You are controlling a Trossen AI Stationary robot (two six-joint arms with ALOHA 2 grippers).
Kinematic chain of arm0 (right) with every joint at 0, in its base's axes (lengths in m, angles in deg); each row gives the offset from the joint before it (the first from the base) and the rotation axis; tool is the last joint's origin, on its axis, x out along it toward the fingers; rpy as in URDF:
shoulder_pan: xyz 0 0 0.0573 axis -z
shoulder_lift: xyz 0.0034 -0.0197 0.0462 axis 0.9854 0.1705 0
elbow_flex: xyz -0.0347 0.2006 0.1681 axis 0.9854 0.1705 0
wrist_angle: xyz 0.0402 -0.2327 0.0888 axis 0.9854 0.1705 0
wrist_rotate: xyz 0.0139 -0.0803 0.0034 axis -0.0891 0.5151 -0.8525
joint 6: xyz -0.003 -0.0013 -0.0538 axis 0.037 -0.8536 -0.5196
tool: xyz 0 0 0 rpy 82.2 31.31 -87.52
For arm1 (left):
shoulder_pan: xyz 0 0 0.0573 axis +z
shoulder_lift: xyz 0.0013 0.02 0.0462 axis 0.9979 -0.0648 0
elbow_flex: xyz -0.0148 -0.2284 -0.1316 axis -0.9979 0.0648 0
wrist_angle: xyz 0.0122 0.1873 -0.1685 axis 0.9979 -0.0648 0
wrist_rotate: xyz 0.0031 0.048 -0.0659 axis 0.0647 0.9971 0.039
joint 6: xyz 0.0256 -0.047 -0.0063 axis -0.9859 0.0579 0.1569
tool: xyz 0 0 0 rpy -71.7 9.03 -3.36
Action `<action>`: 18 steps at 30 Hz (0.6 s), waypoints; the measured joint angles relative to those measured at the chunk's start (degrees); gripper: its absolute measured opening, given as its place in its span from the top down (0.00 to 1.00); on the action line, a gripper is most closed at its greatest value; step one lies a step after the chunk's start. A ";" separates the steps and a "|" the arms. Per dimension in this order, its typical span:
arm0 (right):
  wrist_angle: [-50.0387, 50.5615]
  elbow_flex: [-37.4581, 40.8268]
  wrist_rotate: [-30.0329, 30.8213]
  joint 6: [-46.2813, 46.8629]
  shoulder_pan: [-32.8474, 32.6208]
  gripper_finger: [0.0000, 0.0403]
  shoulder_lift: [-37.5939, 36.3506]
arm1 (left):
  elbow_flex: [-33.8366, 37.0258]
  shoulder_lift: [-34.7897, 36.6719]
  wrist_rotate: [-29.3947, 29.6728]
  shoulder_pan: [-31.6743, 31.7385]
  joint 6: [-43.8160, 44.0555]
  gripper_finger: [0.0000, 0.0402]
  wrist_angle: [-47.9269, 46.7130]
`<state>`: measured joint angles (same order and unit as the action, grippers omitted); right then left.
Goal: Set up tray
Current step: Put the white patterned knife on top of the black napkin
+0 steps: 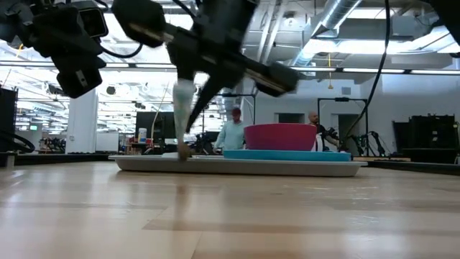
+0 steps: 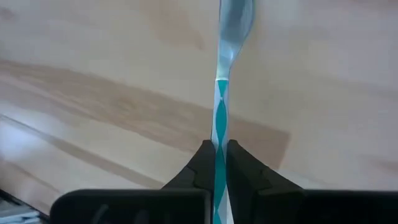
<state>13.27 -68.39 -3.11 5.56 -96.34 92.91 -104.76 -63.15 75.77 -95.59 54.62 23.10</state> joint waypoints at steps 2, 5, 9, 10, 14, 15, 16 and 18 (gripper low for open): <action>1.87 -1.99 0.23 -2.06 1.04 0.98 -0.03 | 0.00 0.02 0.00 0.00 0.41 0.83 -0.33; 3.33 -4.45 0.59 -4.76 2.36 1.00 -0.14 | 0.00 0.02 -0.08 0.00 1.11 0.83 -0.99; 4.59 -7.21 0.67 -7.88 3.51 1.00 -0.21 | 0.00 0.02 -0.33 0.00 1.21 0.83 -0.87; 4.92 -7.71 0.66 -8.57 3.80 1.00 -0.26 | 0.00 0.02 -0.33 0.02 1.21 0.83 -0.85; 5.30 -8.13 0.99 -9.74 4.72 1.00 -0.34 | 0.00 0.02 -0.35 0.00 1.23 0.83 -0.85; 5.31 -8.13 1.14 -9.97 4.90 1.00 -0.34 | 0.00 0.02 -0.35 0.02 1.23 0.83 -0.85; 5.27 -8.13 1.26 -10.10 5.00 1.00 -0.34 | 0.00 0.02 -0.37 0.02 1.23 0.83 -0.85; 5.08 -8.13 1.24 -10.19 5.04 1.00 -0.34 | 0.00 0.02 -0.41 0.00 1.23 0.83 -0.85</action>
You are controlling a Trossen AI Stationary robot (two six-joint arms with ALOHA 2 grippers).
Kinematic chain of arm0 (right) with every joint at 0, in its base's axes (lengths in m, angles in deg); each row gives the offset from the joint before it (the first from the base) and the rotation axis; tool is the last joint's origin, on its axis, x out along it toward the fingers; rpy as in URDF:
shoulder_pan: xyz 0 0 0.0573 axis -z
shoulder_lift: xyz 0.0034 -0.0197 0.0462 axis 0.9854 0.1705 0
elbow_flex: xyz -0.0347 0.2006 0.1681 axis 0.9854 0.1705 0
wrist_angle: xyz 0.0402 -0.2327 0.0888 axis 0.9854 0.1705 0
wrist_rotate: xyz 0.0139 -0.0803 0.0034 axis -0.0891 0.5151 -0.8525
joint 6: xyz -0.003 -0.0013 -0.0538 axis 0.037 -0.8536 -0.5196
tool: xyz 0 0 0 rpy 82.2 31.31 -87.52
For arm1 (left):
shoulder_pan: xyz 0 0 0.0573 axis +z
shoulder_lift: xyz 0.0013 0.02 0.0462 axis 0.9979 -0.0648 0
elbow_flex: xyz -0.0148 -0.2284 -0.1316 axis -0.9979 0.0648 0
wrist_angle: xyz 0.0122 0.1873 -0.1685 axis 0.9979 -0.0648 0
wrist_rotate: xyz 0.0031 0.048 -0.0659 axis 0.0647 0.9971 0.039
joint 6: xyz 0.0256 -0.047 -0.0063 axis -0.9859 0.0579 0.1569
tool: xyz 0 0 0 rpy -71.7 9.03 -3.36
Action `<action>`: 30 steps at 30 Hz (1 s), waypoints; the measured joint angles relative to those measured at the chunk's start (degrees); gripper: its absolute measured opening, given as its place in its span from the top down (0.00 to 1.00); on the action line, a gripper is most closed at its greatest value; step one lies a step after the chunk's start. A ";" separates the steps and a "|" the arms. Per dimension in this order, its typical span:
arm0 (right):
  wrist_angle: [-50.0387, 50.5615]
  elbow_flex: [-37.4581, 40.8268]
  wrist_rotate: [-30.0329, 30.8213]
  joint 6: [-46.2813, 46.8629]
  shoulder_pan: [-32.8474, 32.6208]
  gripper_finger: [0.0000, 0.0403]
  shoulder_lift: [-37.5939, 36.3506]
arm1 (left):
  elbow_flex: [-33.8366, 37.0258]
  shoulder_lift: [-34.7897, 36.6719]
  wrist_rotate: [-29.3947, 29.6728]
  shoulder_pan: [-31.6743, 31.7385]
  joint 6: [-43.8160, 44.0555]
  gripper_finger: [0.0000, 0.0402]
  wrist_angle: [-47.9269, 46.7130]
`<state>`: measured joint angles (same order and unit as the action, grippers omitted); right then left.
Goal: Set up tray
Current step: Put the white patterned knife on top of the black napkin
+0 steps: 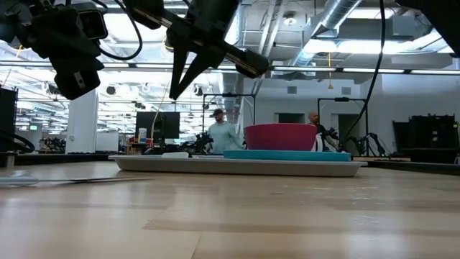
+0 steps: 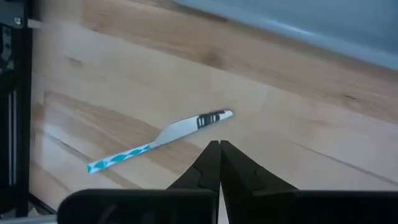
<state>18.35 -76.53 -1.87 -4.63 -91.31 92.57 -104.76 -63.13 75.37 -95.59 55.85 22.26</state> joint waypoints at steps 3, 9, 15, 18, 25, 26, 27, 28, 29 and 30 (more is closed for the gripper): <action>-1.48 0.00 0.01 -1.75 -0.38 1.00 0.00 | 0.00 0.00 -0.74 0.02 0.02 0.83 -0.17; -8.66 -0.03 0.84 -10.81 -1.42 1.00 -2.23 | 0.00 0.00 -3.18 -0.02 0.07 0.83 -2.38; -8.71 0.00 5.60 -22.39 -2.08 1.00 -7.05 | 0.00 -0.25 -4.44 -0.02 0.14 0.83 -5.07; -7.11 -0.04 8.86 -28.34 -1.99 1.00 -10.37 | 0.00 -1.02 -5.74 -0.17 2.07 0.83 -6.27; -12.09 1.22 12.81 -44.63 -2.07 1.00 -19.14 | -0.07 -3.36 -3.44 -2.81 3.75 0.83 -5.75; -12.90 2.12 12.69 -47.08 -2.22 1.00 -20.72 | -0.07 -3.57 -2.71 -3.06 4.00 0.83 -5.29; -13.84 2.89 12.48 -49.30 -2.29 1.00 -22.19 | -0.09 -3.67 -2.13 -3.15 4.27 0.83 -4.87; -15.18 3.77 12.23 -51.22 -2.29 1.00 -23.75 | -0.09 -3.74 -1.48 -3.17 4.56 0.83 -4.46; -15.81 5.16 12.08 -52.98 -2.24 1.00 -25.56 | -0.09 -3.74 -1.23 -3.17 4.78 0.83 -3.79; -15.97 6.88 11.67 -54.50 -2.14 1.00 -27.65 | -0.09 -3.72 -1.15 -3.17 4.97 0.83 -2.67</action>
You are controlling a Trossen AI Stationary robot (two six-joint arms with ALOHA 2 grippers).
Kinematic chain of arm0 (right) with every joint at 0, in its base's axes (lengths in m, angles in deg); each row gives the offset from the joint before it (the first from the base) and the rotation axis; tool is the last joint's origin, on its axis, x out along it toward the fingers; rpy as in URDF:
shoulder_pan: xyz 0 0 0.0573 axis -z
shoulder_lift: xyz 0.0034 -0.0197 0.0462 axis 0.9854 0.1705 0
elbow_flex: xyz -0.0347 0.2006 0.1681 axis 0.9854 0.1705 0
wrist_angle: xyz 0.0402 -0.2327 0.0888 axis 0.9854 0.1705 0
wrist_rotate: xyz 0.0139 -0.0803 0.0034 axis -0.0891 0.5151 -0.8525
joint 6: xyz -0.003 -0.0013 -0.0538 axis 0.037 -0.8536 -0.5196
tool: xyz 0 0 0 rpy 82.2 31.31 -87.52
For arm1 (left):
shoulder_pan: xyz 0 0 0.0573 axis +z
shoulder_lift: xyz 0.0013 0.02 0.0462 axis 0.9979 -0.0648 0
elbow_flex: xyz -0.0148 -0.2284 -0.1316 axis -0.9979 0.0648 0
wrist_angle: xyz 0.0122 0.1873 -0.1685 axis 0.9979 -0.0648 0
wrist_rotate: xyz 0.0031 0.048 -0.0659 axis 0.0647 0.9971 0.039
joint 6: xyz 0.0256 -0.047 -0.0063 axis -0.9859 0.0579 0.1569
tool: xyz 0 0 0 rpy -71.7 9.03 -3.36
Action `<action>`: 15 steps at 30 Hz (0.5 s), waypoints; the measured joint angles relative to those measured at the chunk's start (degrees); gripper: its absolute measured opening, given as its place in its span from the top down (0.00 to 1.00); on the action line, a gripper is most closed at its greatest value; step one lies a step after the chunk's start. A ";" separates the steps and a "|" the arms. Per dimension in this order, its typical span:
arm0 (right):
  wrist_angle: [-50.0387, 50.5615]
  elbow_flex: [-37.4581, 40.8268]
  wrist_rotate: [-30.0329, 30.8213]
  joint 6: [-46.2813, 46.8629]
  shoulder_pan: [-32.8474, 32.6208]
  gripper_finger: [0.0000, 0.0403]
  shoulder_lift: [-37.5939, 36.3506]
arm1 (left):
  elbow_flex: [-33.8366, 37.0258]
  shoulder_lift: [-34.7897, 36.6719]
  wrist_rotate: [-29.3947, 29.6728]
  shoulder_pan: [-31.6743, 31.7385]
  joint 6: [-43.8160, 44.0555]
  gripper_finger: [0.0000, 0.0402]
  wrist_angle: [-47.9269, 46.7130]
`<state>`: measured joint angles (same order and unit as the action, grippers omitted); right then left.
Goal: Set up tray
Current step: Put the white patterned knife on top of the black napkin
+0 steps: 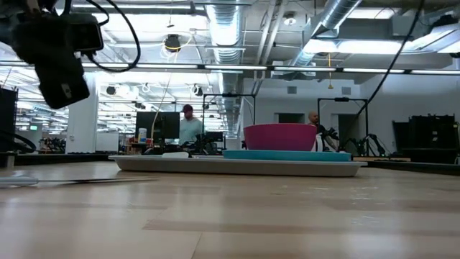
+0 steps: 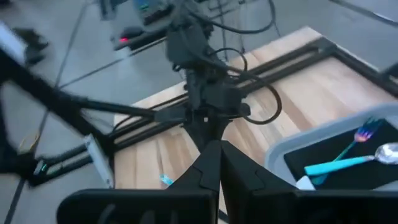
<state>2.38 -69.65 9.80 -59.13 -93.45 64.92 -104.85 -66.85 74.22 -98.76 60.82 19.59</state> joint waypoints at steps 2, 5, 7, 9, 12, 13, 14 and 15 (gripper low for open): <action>-1.23 4.13 -1.19 -2.44 0.42 1.00 -4.31 | -0.02 0.03 0.02 0.02 0.01 0.83 2.31; -3.51 12.85 -1.36 -4.51 0.78 1.00 -12.23 | -0.02 0.03 0.04 0.02 -0.14 0.83 5.24; -7.90 20.07 -2.99 -6.12 1.07 1.00 -18.22 | -0.02 0.03 0.81 0.02 -0.22 0.83 5.89; -13.75 27.74 -5.34 -7.56 1.04 1.00 -24.52 | -0.02 0.03 2.09 0.02 0.13 0.83 5.80; -24.10 39.25 -8.05 -10.21 1.01 1.00 -33.82 | -0.02 0.03 4.89 0.02 2.97 0.83 5.44; -27.38 42.93 -8.94 -11.01 1.01 1.00 -36.74 | -0.02 0.03 5.98 0.04 4.17 0.83 5.42; -30.41 46.54 -9.94 -11.88 1.03 1.00 -39.53 | -0.02 0.03 6.89 0.04 5.40 0.83 5.44; -33.38 50.06 -10.96 -12.70 1.04 1.00 -42.17 | -0.02 0.03 7.87 0.04 6.59 0.83 5.43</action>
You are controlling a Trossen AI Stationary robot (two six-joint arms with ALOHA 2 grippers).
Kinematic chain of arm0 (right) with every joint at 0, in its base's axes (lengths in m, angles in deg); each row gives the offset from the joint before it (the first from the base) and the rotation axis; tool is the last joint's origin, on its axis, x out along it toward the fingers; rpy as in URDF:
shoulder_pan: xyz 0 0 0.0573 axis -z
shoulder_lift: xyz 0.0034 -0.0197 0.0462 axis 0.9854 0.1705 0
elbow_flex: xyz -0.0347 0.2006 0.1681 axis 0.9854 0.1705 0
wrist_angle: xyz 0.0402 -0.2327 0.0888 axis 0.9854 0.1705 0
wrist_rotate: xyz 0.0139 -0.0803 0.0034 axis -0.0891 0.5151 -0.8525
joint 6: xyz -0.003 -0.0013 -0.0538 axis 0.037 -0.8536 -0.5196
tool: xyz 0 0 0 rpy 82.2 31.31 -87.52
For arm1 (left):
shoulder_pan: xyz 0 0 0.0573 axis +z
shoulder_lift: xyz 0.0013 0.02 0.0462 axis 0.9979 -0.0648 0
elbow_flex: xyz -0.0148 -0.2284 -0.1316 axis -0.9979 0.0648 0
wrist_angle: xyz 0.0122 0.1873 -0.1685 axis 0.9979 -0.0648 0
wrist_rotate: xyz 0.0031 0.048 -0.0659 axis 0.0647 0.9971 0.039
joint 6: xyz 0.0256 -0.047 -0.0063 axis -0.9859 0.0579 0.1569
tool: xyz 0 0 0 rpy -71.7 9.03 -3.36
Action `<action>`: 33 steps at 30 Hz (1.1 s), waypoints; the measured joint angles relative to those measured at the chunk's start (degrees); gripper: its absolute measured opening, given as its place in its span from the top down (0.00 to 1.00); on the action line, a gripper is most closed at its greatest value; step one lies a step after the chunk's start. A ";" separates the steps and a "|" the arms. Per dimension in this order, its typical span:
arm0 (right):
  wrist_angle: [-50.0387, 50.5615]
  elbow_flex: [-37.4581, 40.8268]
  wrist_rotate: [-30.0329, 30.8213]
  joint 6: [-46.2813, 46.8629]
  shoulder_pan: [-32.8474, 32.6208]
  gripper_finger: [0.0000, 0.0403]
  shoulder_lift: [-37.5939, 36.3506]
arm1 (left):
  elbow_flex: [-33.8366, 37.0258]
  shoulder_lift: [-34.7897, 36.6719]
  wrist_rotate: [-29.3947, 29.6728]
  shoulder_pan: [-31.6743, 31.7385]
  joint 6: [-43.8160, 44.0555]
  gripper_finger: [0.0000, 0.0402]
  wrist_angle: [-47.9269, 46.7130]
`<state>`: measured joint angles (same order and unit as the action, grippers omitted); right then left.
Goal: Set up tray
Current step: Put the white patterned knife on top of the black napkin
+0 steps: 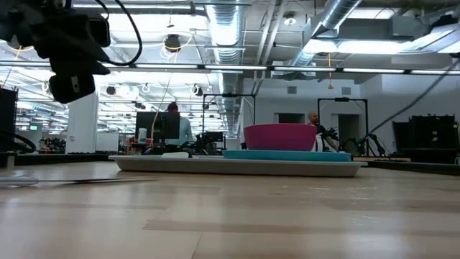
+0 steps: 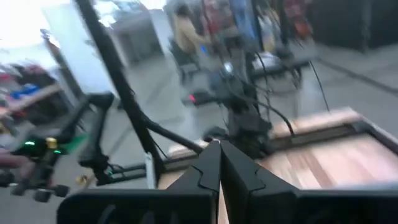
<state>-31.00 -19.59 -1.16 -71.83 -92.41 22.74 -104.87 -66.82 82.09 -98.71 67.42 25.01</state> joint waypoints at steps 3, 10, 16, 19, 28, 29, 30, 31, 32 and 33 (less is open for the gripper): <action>-8.60 9.35 -1.36 -2.34 0.24 1.00 -7.13 | 0.00 0.00 2.72 0.00 3.63 0.83 -0.05; -21.45 25.43 -6.26 -6.11 0.83 1.00 -19.79 | 0.00 0.00 7.38 0.02 13.21 0.83 -1.44; -30.15 34.02 -8.26 -10.33 0.83 1.00 -27.00 | -0.02 -0.02 7.11 0.02 20.96 0.83 -4.63; -30.50 36.92 -8.20 -14.21 0.95 1.00 -30.29 | -0.02 -0.02 7.13 0.02 23.13 0.83 -5.39; -29.96 45.13 -8.24 -9.10 3.91 1.00 -42.75 | -0.02 -0.02 8.77 0.02 25.39 0.83 -5.55; -29.92 46.09 -8.24 -8.28 4.21 1.00 -44.22 | -0.02 -0.02 8.79 0.02 25.43 0.83 -5.55; -29.94 47.01 -8.26 -7.58 4.51 1.00 -45.59 | -0.02 -0.02 8.85 0.02 25.44 0.83 -5.55; -29.94 47.85 -8.24 -6.65 4.80 1.00 -46.87 | -0.02 -0.02 8.88 0.02 25.44 0.83 -5.55; -29.91 48.63 -8.24 -5.61 5.02 1.00 -48.14 | -0.02 -0.02 8.89 0.02 25.48 0.83 -5.54; -29.88 49.25 -8.25 -4.71 5.24 1.00 -49.21 | -0.02 -0.02 8.90 0.02 25.68 0.83 -5.53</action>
<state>-60.88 29.66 -9.41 -76.55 -87.17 -26.46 -104.89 -66.84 90.98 -98.69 93.10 19.48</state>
